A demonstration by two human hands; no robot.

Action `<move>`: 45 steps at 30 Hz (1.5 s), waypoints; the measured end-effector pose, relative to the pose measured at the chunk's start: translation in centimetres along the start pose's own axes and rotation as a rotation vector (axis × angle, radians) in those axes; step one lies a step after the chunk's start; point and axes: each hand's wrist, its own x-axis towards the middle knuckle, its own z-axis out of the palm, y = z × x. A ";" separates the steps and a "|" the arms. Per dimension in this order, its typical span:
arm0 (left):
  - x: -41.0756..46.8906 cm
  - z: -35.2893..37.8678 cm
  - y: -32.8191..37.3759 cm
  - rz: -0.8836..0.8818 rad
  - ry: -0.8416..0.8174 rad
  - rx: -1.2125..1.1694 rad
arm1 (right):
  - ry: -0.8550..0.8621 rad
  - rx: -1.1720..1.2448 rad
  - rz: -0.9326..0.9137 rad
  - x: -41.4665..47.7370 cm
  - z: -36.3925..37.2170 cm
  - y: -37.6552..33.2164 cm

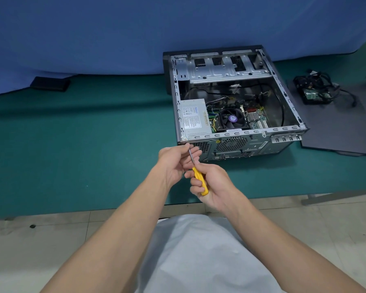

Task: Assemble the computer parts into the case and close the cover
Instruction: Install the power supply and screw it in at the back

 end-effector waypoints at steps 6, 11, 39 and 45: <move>0.3 0.3 -0.1 0.089 0.093 0.048 | 0.213 -0.316 -0.123 0.2 0.1 1.4; 0.2 0.2 -0.4 0.110 0.104 0.019 | 0.269 -0.313 -0.185 0.5 0.7 1.8; 0.3 0.3 0.2 0.025 0.063 -0.018 | 0.265 -0.185 -0.156 -0.3 0.9 2.0; 0.3 -0.1 0.8 -0.045 0.012 -0.004 | 0.088 0.145 0.085 0.2 1.1 1.9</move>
